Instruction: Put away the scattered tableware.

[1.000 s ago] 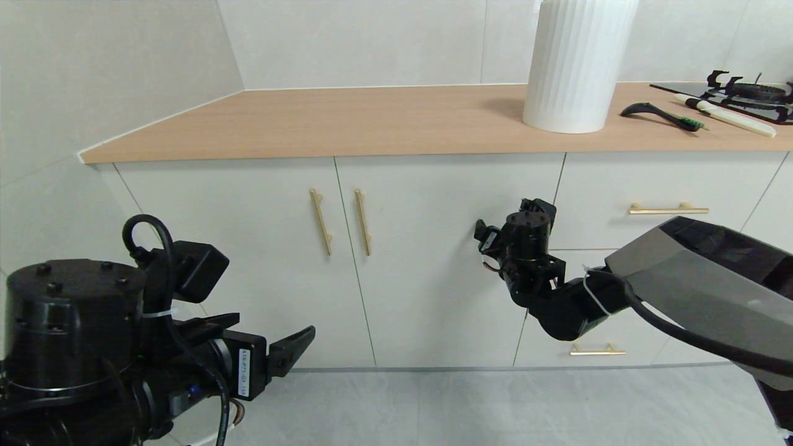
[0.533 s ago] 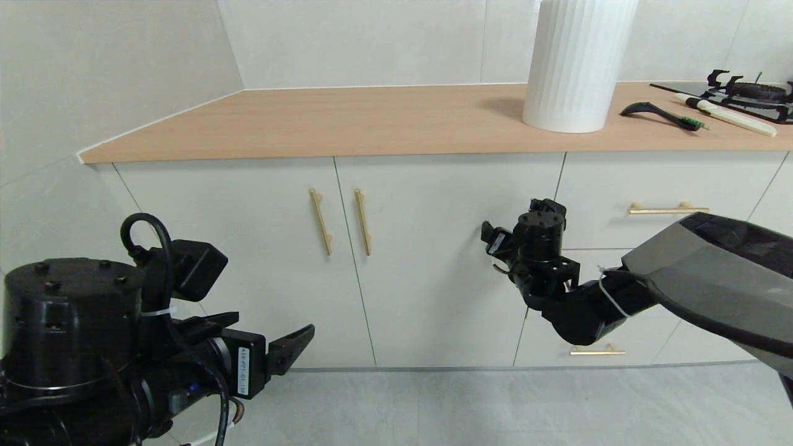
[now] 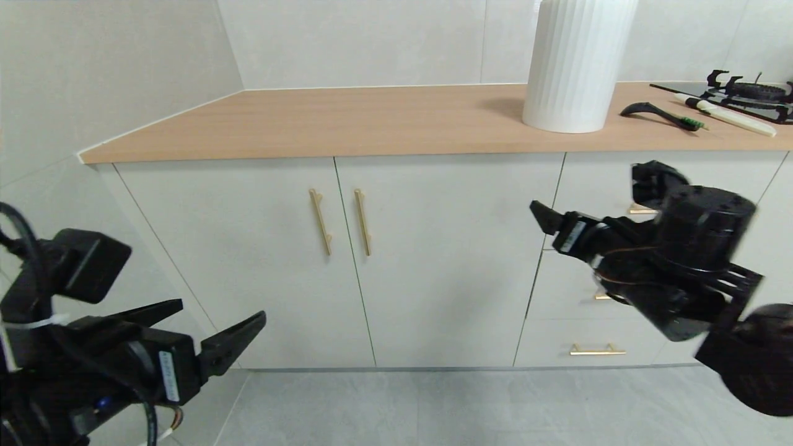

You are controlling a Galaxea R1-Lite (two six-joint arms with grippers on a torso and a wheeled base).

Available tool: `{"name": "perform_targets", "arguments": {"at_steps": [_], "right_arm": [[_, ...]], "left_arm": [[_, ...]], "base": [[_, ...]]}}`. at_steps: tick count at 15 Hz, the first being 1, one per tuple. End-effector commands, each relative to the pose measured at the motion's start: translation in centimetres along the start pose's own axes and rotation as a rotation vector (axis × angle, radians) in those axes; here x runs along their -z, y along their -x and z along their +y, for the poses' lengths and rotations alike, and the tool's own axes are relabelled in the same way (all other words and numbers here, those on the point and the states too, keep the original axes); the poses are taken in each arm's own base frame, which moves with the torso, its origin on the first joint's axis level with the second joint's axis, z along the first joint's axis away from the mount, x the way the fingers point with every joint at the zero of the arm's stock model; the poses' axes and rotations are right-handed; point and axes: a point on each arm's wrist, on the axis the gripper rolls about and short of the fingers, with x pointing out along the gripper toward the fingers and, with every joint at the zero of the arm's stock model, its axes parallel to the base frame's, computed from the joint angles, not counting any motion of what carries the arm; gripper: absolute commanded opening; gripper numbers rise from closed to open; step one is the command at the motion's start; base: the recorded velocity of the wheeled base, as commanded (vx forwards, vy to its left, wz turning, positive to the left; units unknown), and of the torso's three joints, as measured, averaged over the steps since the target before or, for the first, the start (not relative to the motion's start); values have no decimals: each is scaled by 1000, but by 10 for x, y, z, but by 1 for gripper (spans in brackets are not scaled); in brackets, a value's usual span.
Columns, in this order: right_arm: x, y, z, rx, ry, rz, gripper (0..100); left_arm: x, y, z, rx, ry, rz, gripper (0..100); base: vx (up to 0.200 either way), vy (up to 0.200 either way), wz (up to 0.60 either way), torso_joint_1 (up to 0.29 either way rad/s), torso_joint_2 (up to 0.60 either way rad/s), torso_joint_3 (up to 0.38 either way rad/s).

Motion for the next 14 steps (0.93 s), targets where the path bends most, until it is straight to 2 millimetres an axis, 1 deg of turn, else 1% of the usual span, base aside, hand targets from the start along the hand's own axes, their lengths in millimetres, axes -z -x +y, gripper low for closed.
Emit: {"name": "perform_targets", "arguments": {"at_steps": [1,2,3,4,5,6,7,8,10,11,12,13,14], "right_arm": [[-44,101,-42,10,46,-151,100],[-50,115,-50,23,55,-184,100],[-61,146,-62,43,89,-262,100],[-63,157,-66,52,111,-291,100],[-63,177,-75,76,161,-329,100],[-60,191,-81,93,210,-347,100],[-52,217,-91,126,278,-376,100],[-48,233,-98,153,296,-397,100],[-42,266,-107,231,306,-450,100],[-36,282,-110,261,314,-466,100],[-27,299,-114,294,341,-473,100],[-17,311,-118,313,370,-458,100],[-10,313,-120,341,394,-411,100]], "left_arm": [[32,51,25,-34,11,-103,100],[41,60,30,-49,5,-123,100],[59,80,39,-97,-1,-164,100],[63,88,42,-111,4,-180,100],[73,102,45,-114,9,-198,100],[81,113,48,-113,12,-210,100],[98,129,53,-113,13,-225,100],[108,136,54,-135,19,-237,100],[127,145,54,-214,34,-250,100],[131,146,54,-226,28,-246,100],[131,146,55,-264,49,-248,100],[132,146,56,-294,69,-242,100],[130,143,54,-342,83,-215,100]], "base": [[0,0,0,0,0,0],[0,0,0,0,0,0],[0,0,0,0,0,0],[0,0,0,0,0,0],[0,0,0,0,0,0],[0,0,0,0,0,0],[0,0,0,0,0,0],[0,0,0,0,0,0],[0,0,0,0,0,0],[0,0,0,0,0,0],[0,0,0,0,0,0],[0,0,0,0,0,0],[0,0,0,0,0,0]]}}
